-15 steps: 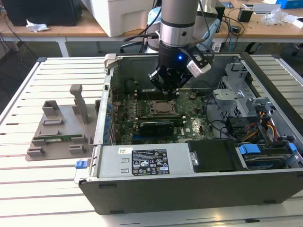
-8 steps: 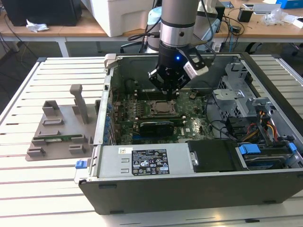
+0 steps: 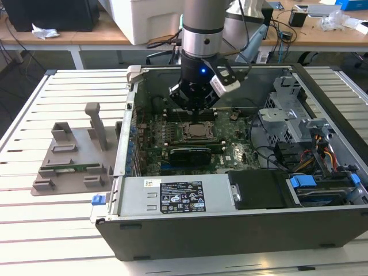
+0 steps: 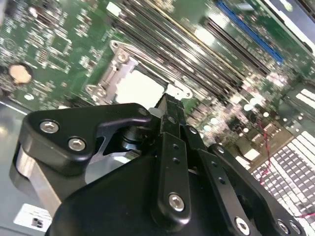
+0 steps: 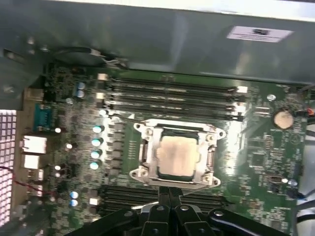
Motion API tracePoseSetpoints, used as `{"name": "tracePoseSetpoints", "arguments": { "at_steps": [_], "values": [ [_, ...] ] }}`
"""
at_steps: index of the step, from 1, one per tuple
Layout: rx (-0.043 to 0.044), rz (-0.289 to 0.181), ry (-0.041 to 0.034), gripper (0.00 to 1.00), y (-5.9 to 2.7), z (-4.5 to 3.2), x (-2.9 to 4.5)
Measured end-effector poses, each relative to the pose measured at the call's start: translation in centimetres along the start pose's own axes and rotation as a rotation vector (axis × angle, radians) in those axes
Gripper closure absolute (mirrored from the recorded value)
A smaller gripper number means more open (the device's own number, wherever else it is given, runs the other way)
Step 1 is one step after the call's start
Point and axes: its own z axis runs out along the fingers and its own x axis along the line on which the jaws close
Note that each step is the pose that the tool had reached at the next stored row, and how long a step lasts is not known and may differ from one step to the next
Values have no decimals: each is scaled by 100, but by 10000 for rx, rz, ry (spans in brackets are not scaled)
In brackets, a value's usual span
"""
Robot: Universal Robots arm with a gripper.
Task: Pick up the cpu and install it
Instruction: 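Install the first cpu locking lever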
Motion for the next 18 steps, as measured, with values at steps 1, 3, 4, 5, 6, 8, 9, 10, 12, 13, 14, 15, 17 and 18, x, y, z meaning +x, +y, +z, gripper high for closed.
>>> {"name": "tracePoseSetpoints", "arguments": {
  "at_steps": [1, 3, 4, 5, 6, 8, 9, 10, 12, 13, 14, 15, 17, 18],
  "values": [
    [-1, 1, -5, 89, 4, 1, 39],
    [2, 1, -20, 89, 8, -13, 66],
    [2, 0, -23, 89, 9, -26, 66],
    [3, -1, -26, 89, 10, -49, 67],
    [3, 2, -28, 89, 11, -65, 70],
    [1, 1, -30, 89, 12, -78, 76],
    [-1, 0, -32, 89, 12, -78, 77],
    [1, 1, -30, 89, 13, -79, 80],
    [6, 2, -28, 89, 13, -87, 95],
    [3, -1, -31, 89, 13, -100, 97],
    [4, -1, -31, 89, 13, -120, 98],
    [2, 1, -32, 89, 13, -137, 99],
    [3, 0, -32, 89, 12, -156, 99],
    [2, 1, -32, 89, 12, -164, 100]
  ]
}}
